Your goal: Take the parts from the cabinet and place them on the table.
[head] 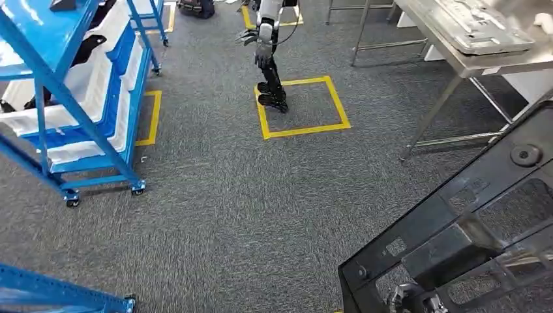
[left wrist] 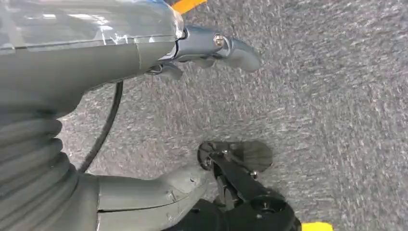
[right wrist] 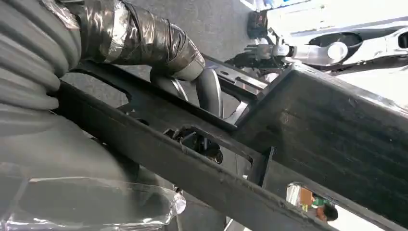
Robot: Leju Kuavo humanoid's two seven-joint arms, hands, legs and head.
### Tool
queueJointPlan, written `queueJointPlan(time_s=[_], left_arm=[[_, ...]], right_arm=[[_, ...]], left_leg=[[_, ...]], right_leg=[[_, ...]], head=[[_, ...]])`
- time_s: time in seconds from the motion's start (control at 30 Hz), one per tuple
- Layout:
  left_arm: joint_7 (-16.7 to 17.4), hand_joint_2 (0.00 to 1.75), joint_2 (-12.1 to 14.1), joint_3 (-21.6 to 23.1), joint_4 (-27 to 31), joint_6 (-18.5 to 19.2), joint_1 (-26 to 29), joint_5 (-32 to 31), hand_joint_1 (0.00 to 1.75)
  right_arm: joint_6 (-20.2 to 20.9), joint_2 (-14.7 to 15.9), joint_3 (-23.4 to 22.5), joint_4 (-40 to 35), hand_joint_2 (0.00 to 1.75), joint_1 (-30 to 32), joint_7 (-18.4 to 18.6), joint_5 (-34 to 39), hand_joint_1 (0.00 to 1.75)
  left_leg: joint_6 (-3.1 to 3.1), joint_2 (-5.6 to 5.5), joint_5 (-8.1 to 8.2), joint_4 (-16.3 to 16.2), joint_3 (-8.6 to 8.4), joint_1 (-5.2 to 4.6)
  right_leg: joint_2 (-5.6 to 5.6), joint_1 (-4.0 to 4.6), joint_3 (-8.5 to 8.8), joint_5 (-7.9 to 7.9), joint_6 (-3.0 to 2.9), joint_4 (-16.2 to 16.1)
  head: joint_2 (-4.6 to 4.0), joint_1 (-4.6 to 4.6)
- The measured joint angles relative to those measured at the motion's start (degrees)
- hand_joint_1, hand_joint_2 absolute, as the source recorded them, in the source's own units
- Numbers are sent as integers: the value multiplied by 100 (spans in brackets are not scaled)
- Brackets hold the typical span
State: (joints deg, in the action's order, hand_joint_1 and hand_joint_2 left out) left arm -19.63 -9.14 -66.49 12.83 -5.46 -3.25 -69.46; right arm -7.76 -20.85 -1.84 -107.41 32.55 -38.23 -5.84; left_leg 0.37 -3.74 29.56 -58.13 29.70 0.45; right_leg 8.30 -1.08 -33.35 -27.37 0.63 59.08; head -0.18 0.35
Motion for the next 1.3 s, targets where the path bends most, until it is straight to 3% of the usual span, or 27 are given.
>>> queueJointPlan(time_s=[0.03,0.1,0.13,0.2,0.23,0.27,0.33,0.37,0.4,0.53,0.57,0.6,0.63,0.7,0.73,0.77,0.83,0.87,0.9,0.93,1.03,1.07,1.1,1.13,1.2,1.23,1.3], left_arm=[[0,175,-9,0,0,0,-6,-11,0],[-9,175,-22,2,2,-4,-10,-33,0],[-7,175,-22,2,2,-4,3,-39,0],[-4,175,-22,0,2,-4,30,-57,0],[-4,175,-22,0,2,-4,29,-57,0],[-4,175,-22,0,2,-4,21,-57,0],[-4,175,-26,0,2,-4,0,-57,0],[-4,175,-28,2,0,-4,-5,-61,0],[-4,175,-41,2,0,-4,-1,-68,0],[-9,175,-44,7,0,-4,-44,-83,0],[-15,175,-42,9,2,-4,-49,-92,0],[-22,175,-39,9,0,-4,-45,-96,0],[-20,175,-39,9,0,-7,-36,-101,0],[-20,175,-42,9,0,-11,-6,-118,0],[-17,175,-42,9,0,-11,11,-133,0],[-17,175,-42,9,0,-11,16,-135,0],[-15,175,-37,7,0,-13,4,-136,0],[-15,175,-35,7,0,-13,3,-136,0],[-13,175,-33,7,0,-13,0,-133,0],[-13,175,-33,7,0,-13,-1,-136,0],[-2,175,-33,7,0,-13,-7,-136,0],[-2,175,-39,7,2,-13,-12,-136,0],[-4,175,-39,7,2,-13,-14,-136,0],[-7,175,-39,7,0,-13,-8,-136,0],[-2,175,-39,7,0,-13,24,-136,0],[-2,175,-37,7,0,-13,27,-136,0],[-2,175,-37,7,0,-13,11,-136,0]], right_arm=[[4,0,0,-2,175,5,2,2,175],[31,2,-2,-9,175,17,0,15,175],[72,2,-2,-9,175,8,0,41,175],[118,2,-4,-9,175,33,-2,57,175],[127,2,-4,-9,175,51,-2,61,175],[129,2,-9,-9,175,61,-2,66,175],[129,2,-13,-9,175,68,-2,74,175],[131,2,-13,-11,175,69,-2,74,175],[136,2,-15,-11,175,53,0,81,175],[214,2,-68,-37,175,95,0,133,175],[262,2,-98,-44,175,118,2,153,175],[291,2,-116,-59,175,119,2,160,175],[315,2,-127,-61,175,108,2,179,175],[354,2,-157,-61,175,114,15,197,175],[367,2,-190,-61,175,118,24,203,175],[378,2,-232,-61,175,119,29,205,175],[389,2,-267,-61,175,120,35,205,175],[400,2,-273,-61,175,121,35,205,175],[402,2,-284,-61,175,119,35,208,175],[411,2,-302,-74,175,115,39,208,175],[415,2,-345,-94,175,145,39,208,175],[413,2,-369,-103,175,158,42,208,175],[415,2,-385,-114,175,166,39,208,175],[415,2,-387,-118,175,148,42,208,175],[415,2,-398,-122,175,140,42,208,175],[415,2,-398,-122,175,149,42,208,175],[415,2,-402,-122,175,154,44,208,175]], left_leg=[[58,76,-42,73,-9,58],[139,249,-74,113,-27,61],[149,348,-68,112,-20,45],[161,550,-50,107,-12,22],[157,640,-43,106,-15,17],[147,718,-32,106,-20,15],[126,862,2,106,-67,11],[106,924,22,106,-113,3],[74,979,46,102,-110,-37],[-31,1209,68,133,-201,-52],[-70,1000,142,72,-181,-2],[-92,651,300,-138,-95,10],[-108,488,550,-553,92,21],[-147,420,919,-1466,522,26],[-161,420,921,-1704,655,27],[-164,417,765,-1615,643,35],[-156,347,206,-784,317,55],[-151,197,-43,-300,114,75],[-133,-125,35,-121,42,94],[-101,-141,47,-16,36,91],[10,61,23,-33,10,46],[74,143,-22,29,4,90],[111,225,-34,52,-4,85],[143,301,-32,54,-3,73],[158,502,-18,52,5,50],[161,597,-11,49,8,48],[146,759,12,49,-8,47]], right_leg=[[61,34,-4,11,45,3],[-571,61,-137,-252,68,338],[-719,52,-342,-500,101,763],[-789,22,-764,-859,142,1629],[-803,15,-823,-831,152,1753],[-818,16,-737,-684,153,1594],[-913,29,-212,-203,106,658],[-1135,61,100,-29,47,112],[-1332,129,153,-126,-25,-10],[-1053,138,101,-69,-125,-73],[-993,59,145,-23,-160,-128],[-938,50,142,-6,-204,-147],[-877,47,129,1,-216,-147],[-722,49,123,4,-223,-140],[-628,49,124,4,-223,-131],[-538,47,129,3,-221,-121],[-355,36,132,-18,-189,-68],[-281,30,123,-38,-159,-29],[-226,36,96,-55,-131,7],[-140,52,38,-67,-94,69],[57,21,-18,0,39,14],[-71,17,-22,-29,46,64],[-514,46,-96,-163,72,239],[-685,44,-258,-367,99,546],[-782,20,-696,-784,145,1440],[-793,15,-831,-849,160,1715],[-821,12,-703,-589,163,1480]], head=[[0,0],[0,29],[0,29],[0,29],[0,26],[0,29],[0,29],[0,29],[0,24],[0,26],[0,24],[0,24],[0,22],[0,20],[0,20],[0,20],[0,20],[0,20],[0,22],[0,26],[0,22],[0,24],[0,35],[0,31],[0,31],[0,31],[0,31]])
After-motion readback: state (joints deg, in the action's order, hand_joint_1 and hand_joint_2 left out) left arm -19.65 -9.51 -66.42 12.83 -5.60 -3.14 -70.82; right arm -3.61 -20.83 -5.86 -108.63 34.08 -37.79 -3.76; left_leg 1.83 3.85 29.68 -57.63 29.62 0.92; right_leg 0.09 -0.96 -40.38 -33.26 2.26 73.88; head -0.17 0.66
